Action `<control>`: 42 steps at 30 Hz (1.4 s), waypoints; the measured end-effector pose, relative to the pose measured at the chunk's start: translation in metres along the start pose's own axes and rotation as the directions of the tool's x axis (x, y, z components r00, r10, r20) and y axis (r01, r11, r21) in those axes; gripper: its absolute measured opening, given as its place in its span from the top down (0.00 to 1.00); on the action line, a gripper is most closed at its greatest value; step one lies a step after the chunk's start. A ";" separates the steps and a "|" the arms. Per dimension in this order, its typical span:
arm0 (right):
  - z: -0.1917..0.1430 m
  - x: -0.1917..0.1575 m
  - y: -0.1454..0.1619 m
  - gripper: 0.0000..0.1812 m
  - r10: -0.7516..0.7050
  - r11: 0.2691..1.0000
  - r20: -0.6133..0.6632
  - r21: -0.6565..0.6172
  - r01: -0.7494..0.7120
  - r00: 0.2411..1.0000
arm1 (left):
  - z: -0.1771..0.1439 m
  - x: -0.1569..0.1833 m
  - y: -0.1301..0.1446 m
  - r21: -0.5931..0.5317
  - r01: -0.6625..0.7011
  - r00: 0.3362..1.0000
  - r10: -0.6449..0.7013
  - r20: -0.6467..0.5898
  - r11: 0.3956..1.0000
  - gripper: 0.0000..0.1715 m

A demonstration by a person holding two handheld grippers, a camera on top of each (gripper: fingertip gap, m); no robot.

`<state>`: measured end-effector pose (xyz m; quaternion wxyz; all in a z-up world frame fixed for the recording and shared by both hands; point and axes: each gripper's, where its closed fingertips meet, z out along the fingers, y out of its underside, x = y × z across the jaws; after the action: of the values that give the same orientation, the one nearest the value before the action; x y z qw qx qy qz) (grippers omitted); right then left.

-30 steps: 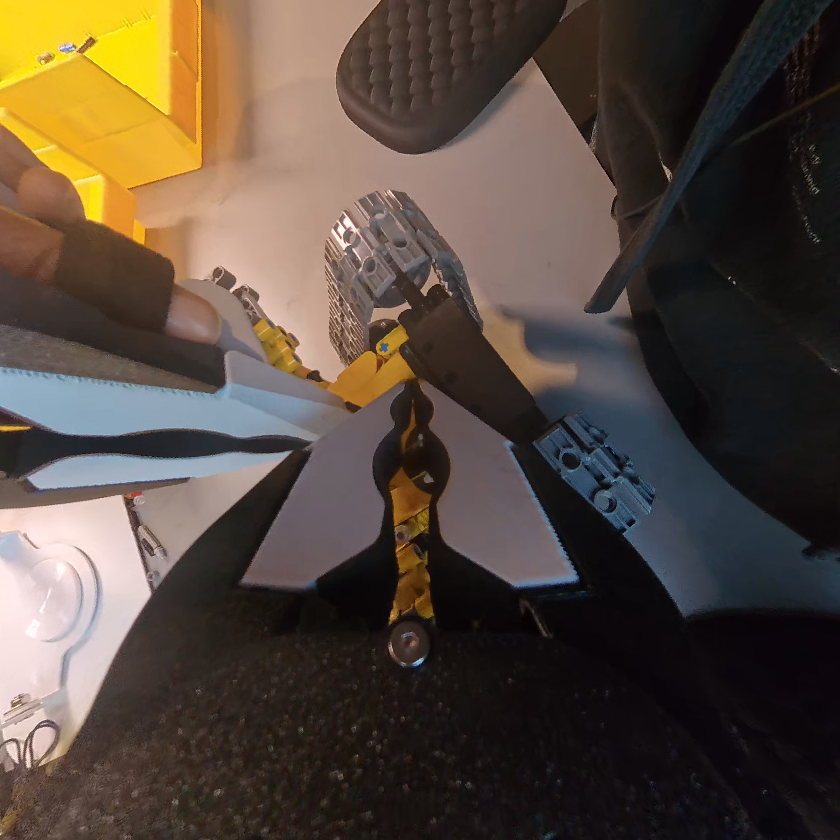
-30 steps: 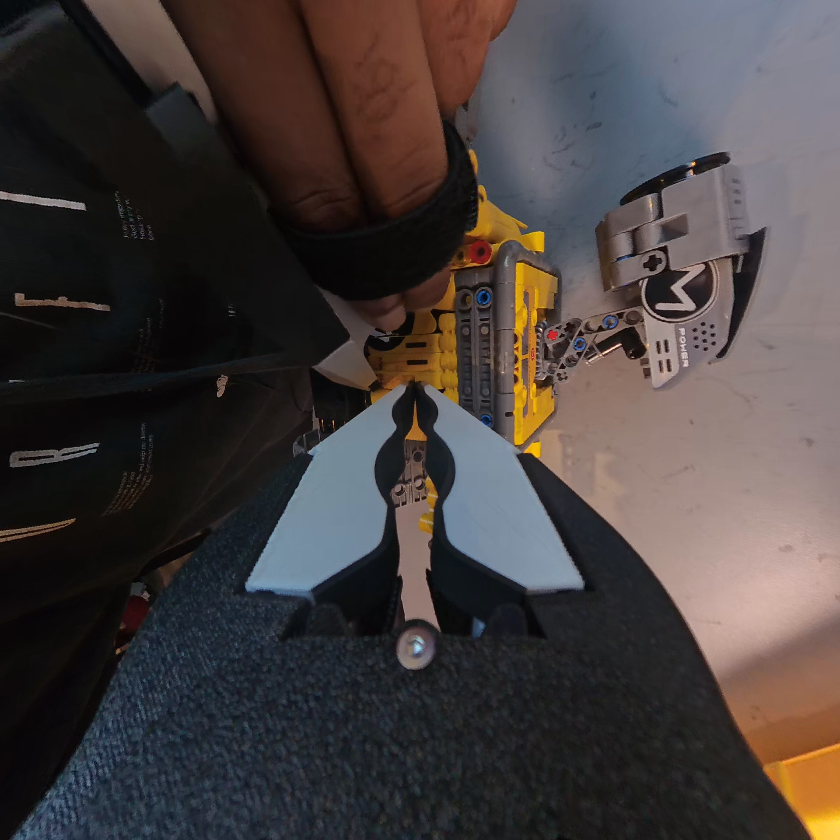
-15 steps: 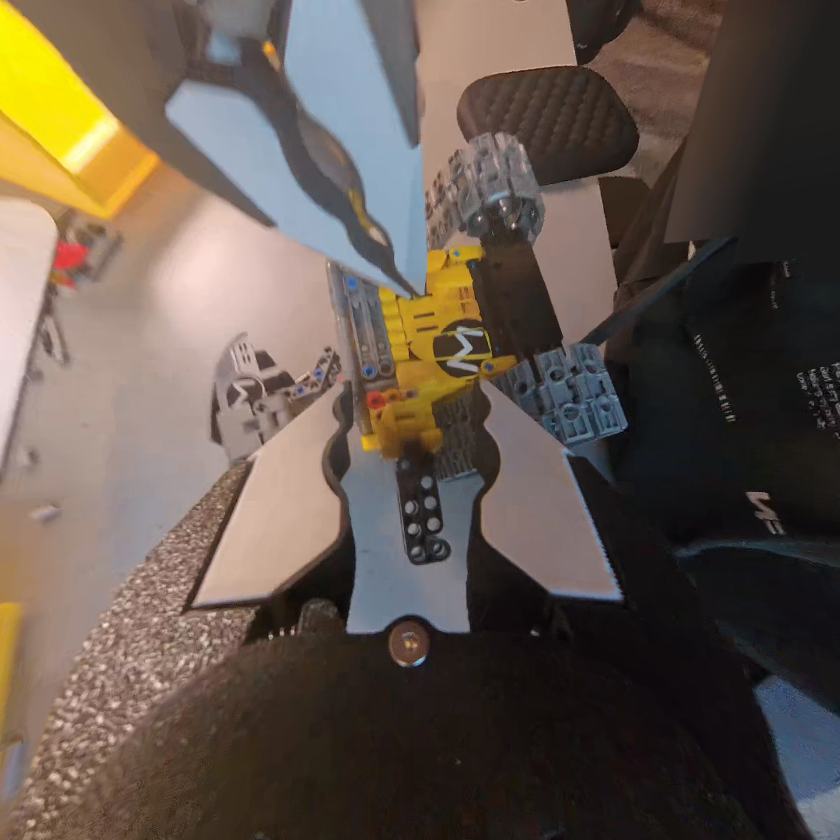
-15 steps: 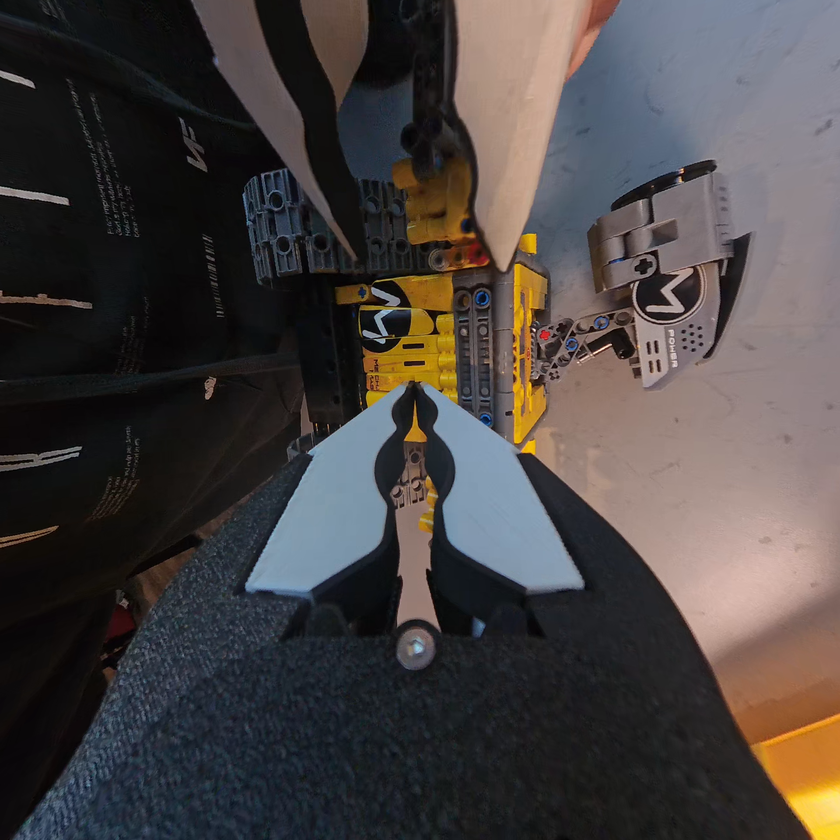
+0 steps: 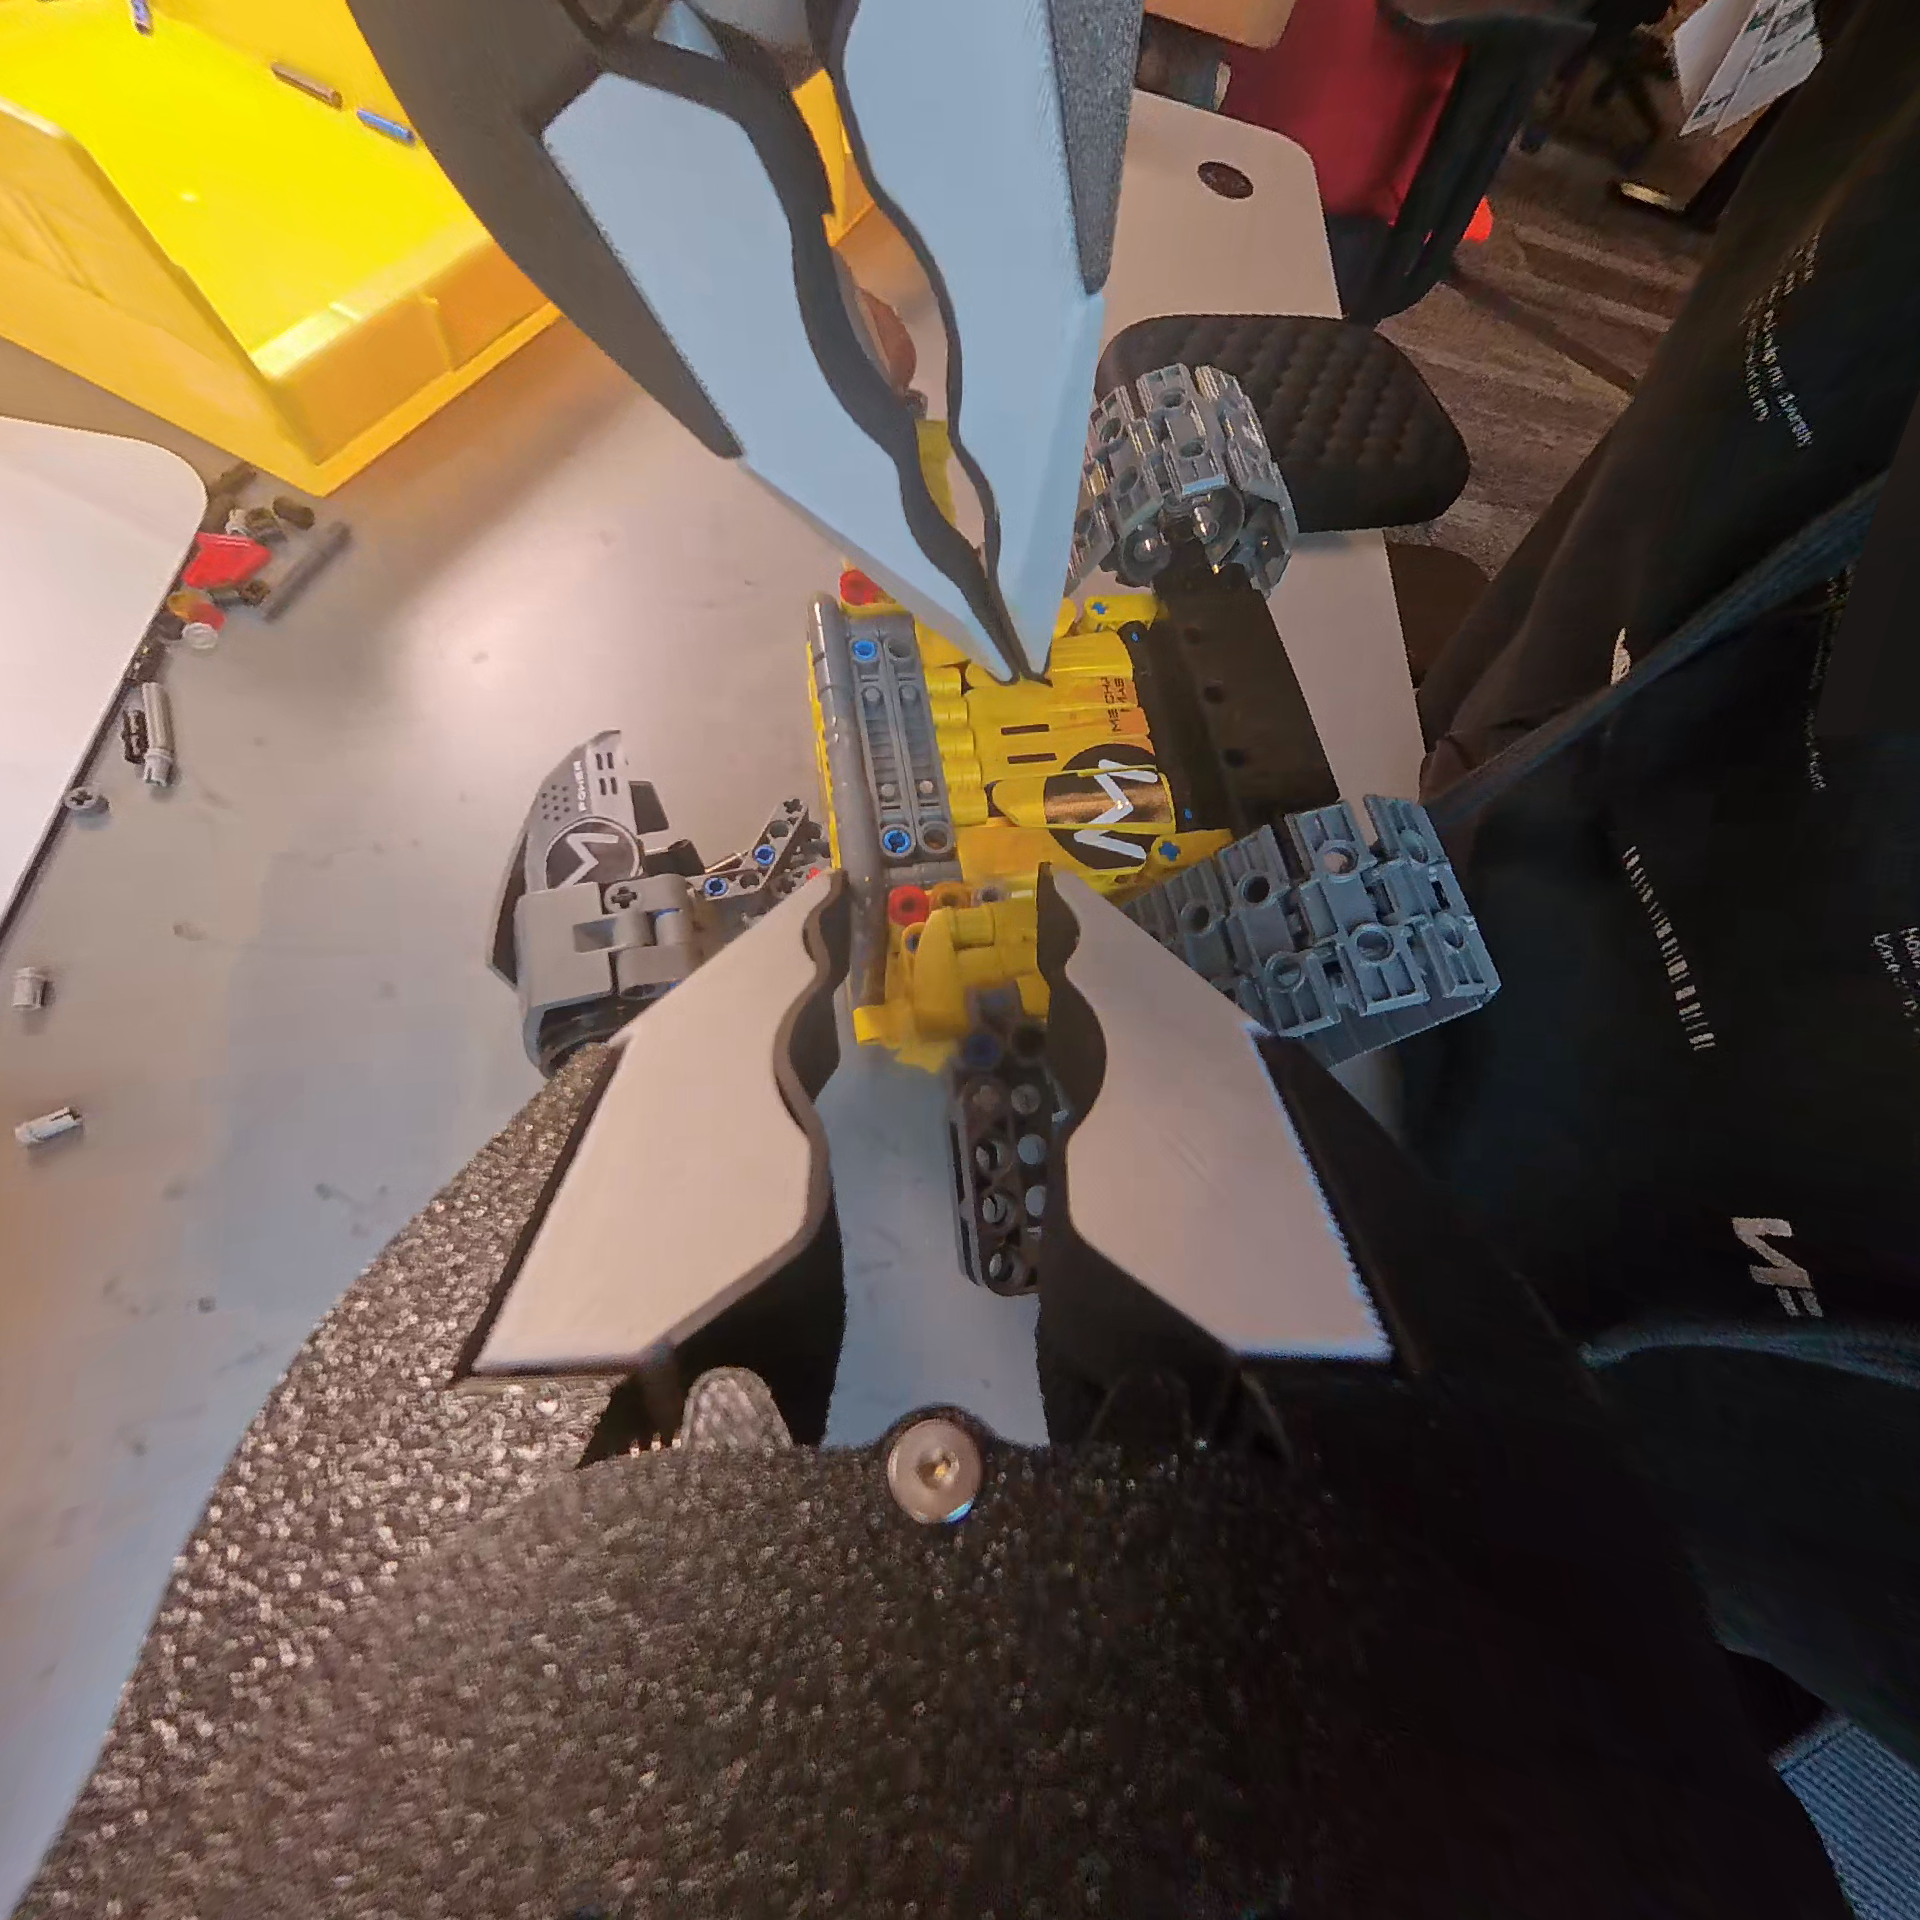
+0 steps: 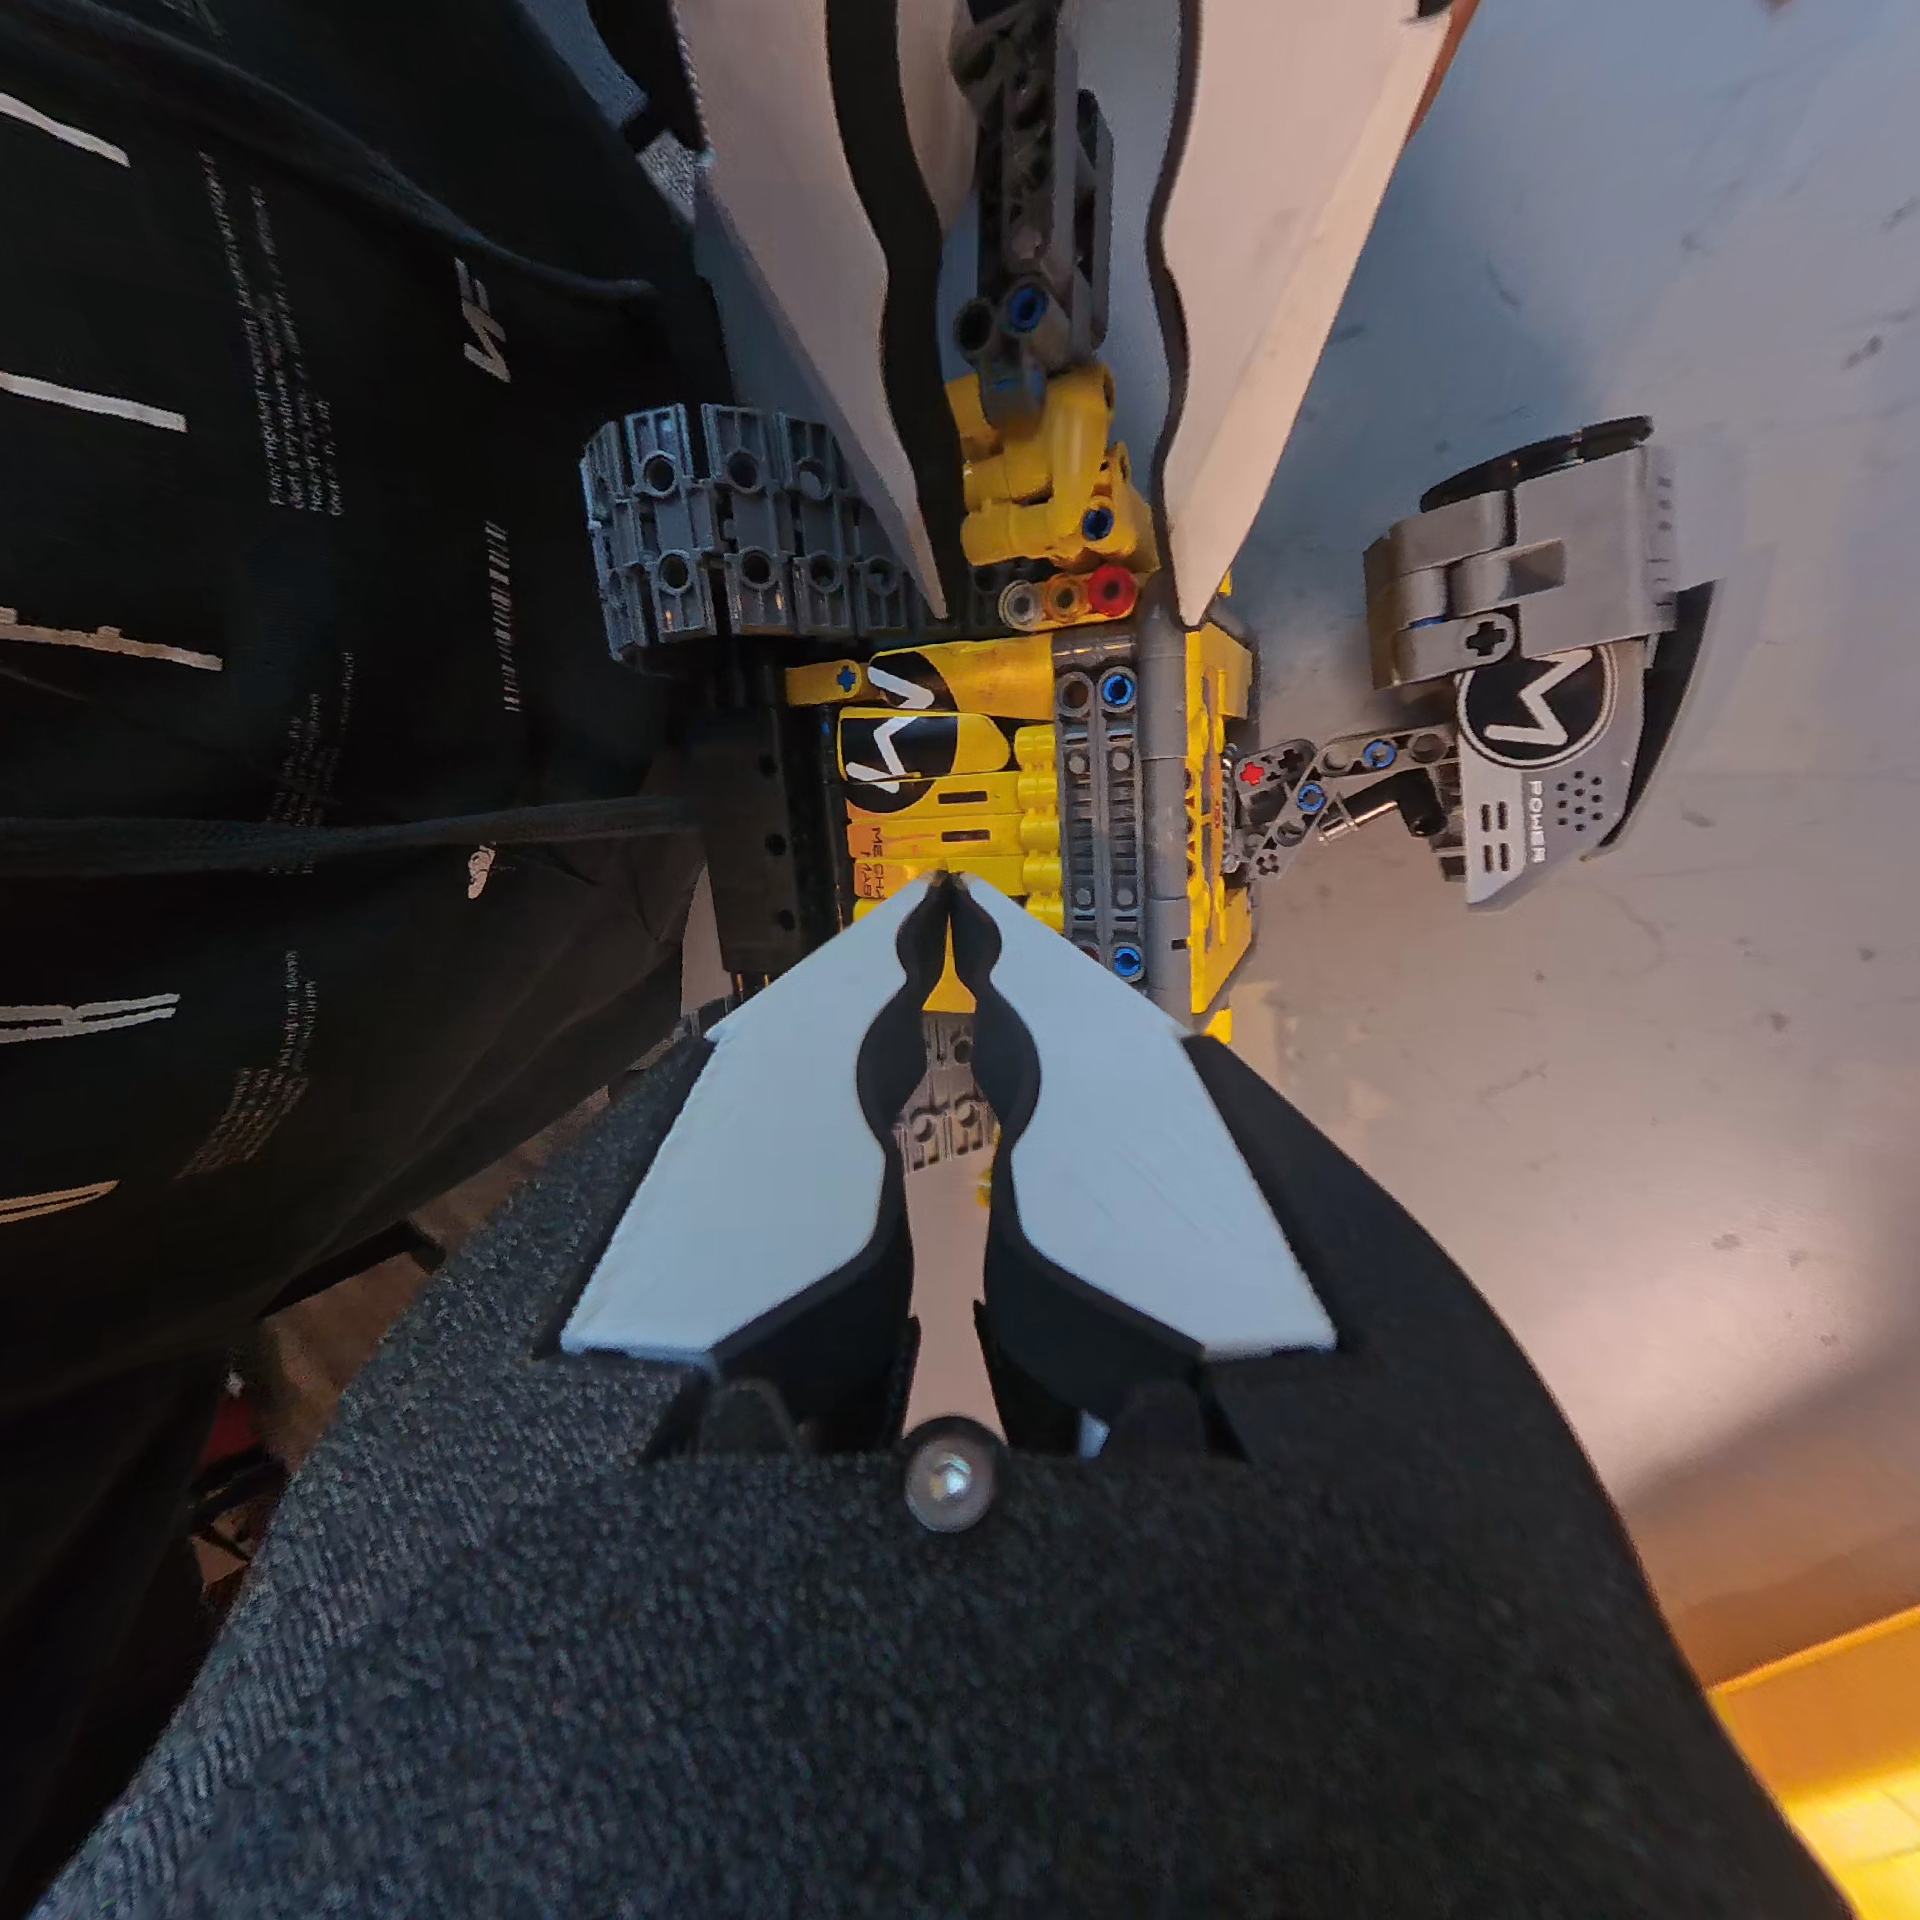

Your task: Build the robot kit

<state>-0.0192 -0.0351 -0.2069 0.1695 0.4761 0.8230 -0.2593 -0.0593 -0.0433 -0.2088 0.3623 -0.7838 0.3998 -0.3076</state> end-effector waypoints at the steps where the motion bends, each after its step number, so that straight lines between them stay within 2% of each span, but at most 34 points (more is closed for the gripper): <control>1: -0.001 -0.002 -0.001 1.00 -0.007 1.000 0.005 0.005 0.007 1.000 | 0.000 0.000 0.000 0.003 -0.003 1.000 0.003 0.003 1.000 0.80; 2: -0.002 -0.005 -0.001 1.00 -0.013 1.000 0.013 0.010 0.013 1.000 | -0.001 0.001 -0.002 0.011 -0.009 1.000 0.009 0.001 1.000 0.81; 3: -0.004 -0.009 -0.002 1.00 -0.022 1.000 0.024 0.016 0.022 0.999 | -0.001 0.002 -0.003 0.019 -0.015 1.000 0.015 -0.003 1.000 0.89; 18: -0.013 -0.034 -0.005 1.00 -0.131 0.990 0.094 0.063 0.126 0.987 | 0.003 0.007 -0.003 0.019 -0.061 0.998 0.061 -0.002 0.998 0.89; 21: -0.010 -0.023 0.005 1.00 -0.156 0.988 0.038 -0.016 0.156 0.987 | 0.003 0.008 -0.004 0.022 -0.069 0.998 0.069 -0.006 0.997 0.89; 33: -0.016 -0.040 -0.010 1.00 -0.078 0.992 0.222 0.110 0.055 0.972 | 0.003 0.009 -0.004 0.042 -0.086 0.996 0.086 -0.015 0.995 0.89; 42: -0.006 -0.026 -0.002 1.00 0.000 0.996 0.254 0.083 -0.022 0.967 | 0.004 0.011 -0.005 0.032 -0.119 0.991 0.121 -0.053 0.992 0.90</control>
<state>-0.0086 -0.0505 -0.1875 0.2543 0.4504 0.7802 -0.3519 -0.0492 -0.0494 -0.2050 0.3806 -0.7442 0.4514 -0.3123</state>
